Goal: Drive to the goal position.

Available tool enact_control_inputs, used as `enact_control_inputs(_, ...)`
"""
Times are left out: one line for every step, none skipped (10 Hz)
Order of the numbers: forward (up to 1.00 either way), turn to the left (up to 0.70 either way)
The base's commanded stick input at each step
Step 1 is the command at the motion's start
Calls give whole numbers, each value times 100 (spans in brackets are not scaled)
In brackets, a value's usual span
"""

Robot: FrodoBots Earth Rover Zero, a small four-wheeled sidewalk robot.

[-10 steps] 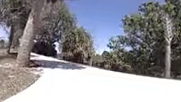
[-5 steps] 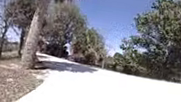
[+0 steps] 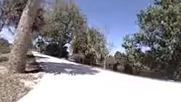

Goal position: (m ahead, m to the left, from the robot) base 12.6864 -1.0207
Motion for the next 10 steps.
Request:
enact_control_inputs(85, 0)
enact_control_inputs(85, 0)
enact_control_inputs(85, 14)
enact_control_inputs(85, 31)
enact_control_inputs(85, 34)
enact_control_inputs(85, 34)
enact_control_inputs(85, 34)
enact_control_inputs(85, 34)
enact_control_inputs(85, 34)
enact_control_inputs(85, 34)
